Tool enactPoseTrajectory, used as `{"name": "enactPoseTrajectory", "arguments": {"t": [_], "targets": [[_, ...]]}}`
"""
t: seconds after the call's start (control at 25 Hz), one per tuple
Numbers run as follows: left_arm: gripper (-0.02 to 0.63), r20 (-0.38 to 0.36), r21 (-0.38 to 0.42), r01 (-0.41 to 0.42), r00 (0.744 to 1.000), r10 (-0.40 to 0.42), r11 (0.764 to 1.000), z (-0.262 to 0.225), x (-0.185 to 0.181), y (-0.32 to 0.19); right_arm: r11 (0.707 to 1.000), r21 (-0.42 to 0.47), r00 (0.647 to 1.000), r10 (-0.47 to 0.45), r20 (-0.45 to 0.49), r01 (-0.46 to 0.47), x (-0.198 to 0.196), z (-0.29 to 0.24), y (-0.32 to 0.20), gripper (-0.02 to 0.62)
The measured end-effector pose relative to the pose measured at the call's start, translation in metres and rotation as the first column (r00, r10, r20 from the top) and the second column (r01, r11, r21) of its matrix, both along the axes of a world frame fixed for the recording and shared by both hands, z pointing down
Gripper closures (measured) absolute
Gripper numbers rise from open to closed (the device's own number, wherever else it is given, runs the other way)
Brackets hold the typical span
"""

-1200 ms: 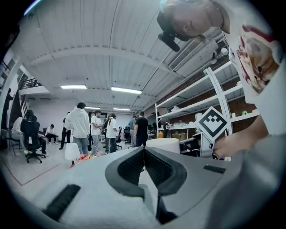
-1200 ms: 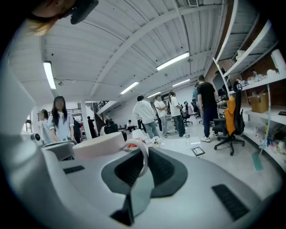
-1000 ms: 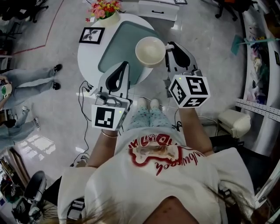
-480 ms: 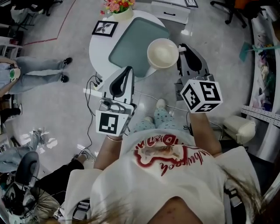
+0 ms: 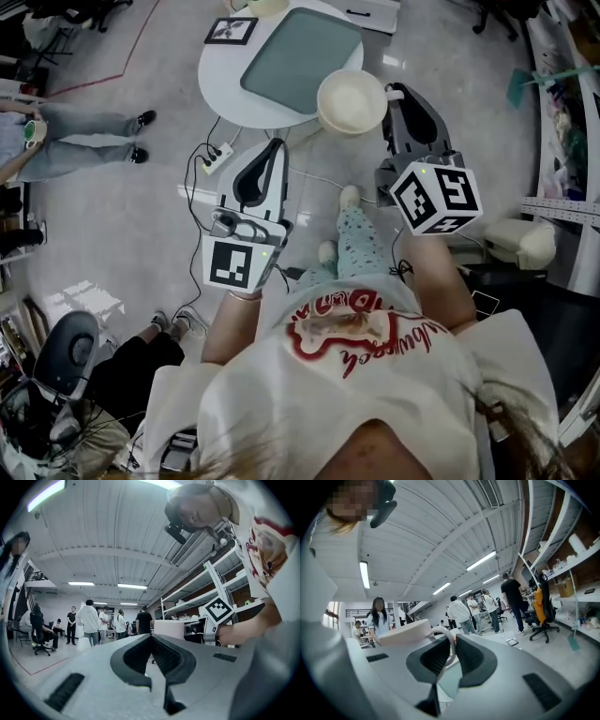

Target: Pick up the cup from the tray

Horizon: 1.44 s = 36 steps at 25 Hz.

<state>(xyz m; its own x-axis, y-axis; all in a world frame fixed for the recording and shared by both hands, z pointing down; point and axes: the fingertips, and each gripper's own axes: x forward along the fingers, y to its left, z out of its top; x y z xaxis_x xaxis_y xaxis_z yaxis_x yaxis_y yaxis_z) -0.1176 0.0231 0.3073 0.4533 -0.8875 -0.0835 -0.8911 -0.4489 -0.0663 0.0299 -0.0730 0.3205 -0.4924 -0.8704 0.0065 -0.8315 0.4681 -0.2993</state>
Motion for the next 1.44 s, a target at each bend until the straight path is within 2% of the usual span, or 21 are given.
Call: {"name": "enactPoseTrajectory", "arguments": {"t": [0.24, 0.44, 0.88, 1.44], "targets": [[0.592, -0.017, 0.003, 0.008, 1.000, -0.008, 1.000, -0.007, 0.000, 0.058, 1.000, 0.005, 1.000, 0.002, -0.022, -0.002, 0.003, -0.019, 0.056, 0.549], [0.592, -0.045, 0.021, 0.039, 0.998, -0.038, 0.999, -0.014, 0.010, 0.077, 1.000, -0.017, 1.000, -0.023, 0.009, 0.023, 0.009, -0.019, 0.077, 0.549], [0.592, -0.041, 0.010, 0.051, 0.998, -0.051, 0.999, -0.015, 0.032, 0.074, 0.999, -0.018, 0.999, -0.036, -0.002, 0.036, 0.025, -0.022, 0.080, 0.549], [0.592, -0.048, 0.031, 0.044, 0.998, -0.042, 0.999, -0.022, 0.037, 0.073, 0.999, -0.018, 0.999, -0.049, 0.000, 0.049, 0.020, -0.023, 0.085, 0.549]]}}
